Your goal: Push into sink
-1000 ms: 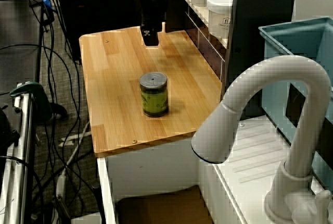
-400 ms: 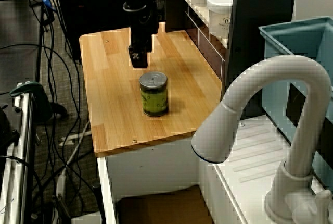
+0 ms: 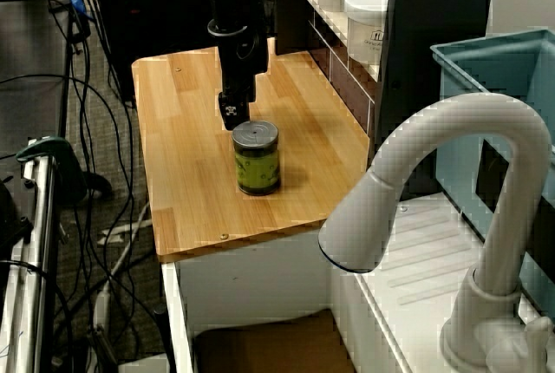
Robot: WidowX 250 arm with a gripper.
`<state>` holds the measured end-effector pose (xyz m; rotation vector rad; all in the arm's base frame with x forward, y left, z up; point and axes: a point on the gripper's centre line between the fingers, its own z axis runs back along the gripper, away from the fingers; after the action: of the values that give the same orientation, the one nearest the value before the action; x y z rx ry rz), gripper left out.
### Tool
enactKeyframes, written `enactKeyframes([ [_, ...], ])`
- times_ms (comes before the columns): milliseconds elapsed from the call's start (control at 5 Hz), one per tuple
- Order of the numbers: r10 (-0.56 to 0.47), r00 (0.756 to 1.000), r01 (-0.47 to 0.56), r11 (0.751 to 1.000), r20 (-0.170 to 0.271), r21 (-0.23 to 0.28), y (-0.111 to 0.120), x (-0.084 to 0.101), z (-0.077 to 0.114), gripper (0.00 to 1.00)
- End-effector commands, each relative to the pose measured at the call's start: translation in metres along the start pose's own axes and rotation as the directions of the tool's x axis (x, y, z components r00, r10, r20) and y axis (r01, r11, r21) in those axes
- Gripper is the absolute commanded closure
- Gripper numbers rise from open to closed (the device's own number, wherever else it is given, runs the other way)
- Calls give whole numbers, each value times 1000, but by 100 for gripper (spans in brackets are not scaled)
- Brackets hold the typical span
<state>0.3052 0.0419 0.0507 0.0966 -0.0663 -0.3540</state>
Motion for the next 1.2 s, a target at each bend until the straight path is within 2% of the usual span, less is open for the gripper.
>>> enactKeyframes([
  [0,-16,999,15,1000,33,23,-26,22,19,0],
  [400,-76,996,75,997,49,3,-58,24,28,0],
  [600,-88,995,90,995,48,-33,-76,25,32,0],
  [800,-92,995,93,995,48,-19,-92,26,33,0],
  [1000,-90,995,91,995,39,-34,-105,32,35,0],
])
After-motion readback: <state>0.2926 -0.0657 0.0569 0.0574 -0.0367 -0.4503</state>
